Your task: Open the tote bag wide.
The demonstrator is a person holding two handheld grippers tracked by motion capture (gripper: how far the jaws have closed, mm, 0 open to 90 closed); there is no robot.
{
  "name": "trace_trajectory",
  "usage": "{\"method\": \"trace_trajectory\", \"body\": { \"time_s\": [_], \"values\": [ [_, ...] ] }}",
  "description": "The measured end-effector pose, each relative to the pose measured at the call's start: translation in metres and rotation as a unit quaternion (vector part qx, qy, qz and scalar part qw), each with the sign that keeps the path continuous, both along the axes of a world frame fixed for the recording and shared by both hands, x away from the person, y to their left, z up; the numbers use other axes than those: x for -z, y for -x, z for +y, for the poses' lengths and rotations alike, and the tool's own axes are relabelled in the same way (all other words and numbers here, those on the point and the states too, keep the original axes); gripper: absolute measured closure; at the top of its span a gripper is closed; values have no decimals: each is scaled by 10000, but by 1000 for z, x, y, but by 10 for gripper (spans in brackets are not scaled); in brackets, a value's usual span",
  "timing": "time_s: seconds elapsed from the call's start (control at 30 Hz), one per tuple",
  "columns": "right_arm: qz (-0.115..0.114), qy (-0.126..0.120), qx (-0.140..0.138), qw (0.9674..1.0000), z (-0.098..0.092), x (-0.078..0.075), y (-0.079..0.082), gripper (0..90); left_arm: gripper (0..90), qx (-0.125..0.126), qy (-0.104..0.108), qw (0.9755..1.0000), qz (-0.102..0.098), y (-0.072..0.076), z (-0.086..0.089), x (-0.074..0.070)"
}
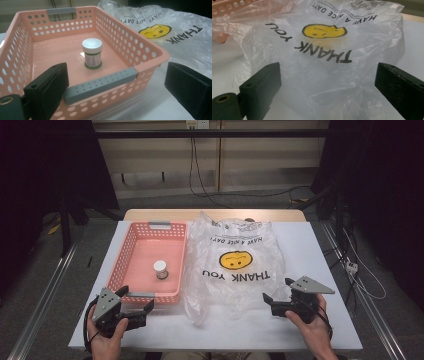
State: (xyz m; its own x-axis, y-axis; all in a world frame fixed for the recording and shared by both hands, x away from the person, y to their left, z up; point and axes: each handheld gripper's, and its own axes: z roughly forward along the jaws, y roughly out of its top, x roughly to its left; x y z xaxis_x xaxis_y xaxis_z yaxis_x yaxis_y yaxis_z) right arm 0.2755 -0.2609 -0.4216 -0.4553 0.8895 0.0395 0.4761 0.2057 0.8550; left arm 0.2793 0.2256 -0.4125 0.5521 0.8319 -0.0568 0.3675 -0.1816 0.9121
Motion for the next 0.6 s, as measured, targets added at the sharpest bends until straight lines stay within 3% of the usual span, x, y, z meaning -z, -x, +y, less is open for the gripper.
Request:
{"method": "trace_trajectory", "body": {
  "time_s": [0.2,0.27,0.37,0.4,0.47,0.53,0.6],
  "values": [
    [254,100,-332,9991,14,-5,-4,67,51,44,-17,10000,5,-1,-1,0],
    [380,255,-590,9972,22,-6,-7,69,51,54,-34,10000,15,-1,-2,0],
    [459,402,-749,9953,29,-7,-9,77,51,81,-47,9999,42,-2,-2,1],
    [440,542,-969,9928,35,-6,-10,94,51,78,-43,10000,41,-2,-2,2],
    [490,586,-1253,9892,40,-4,-12,118,51,112,-45,9999,25,-1,-1,1],
    [540,600,-1358,9874,44,-2,-13,110,51,122,-49,9999,20,-1,-1,1],
    [620,779,-1567,9826,54,4,-14,128,51,128,-13,9999,7,0,-1,1]
  ]
}}
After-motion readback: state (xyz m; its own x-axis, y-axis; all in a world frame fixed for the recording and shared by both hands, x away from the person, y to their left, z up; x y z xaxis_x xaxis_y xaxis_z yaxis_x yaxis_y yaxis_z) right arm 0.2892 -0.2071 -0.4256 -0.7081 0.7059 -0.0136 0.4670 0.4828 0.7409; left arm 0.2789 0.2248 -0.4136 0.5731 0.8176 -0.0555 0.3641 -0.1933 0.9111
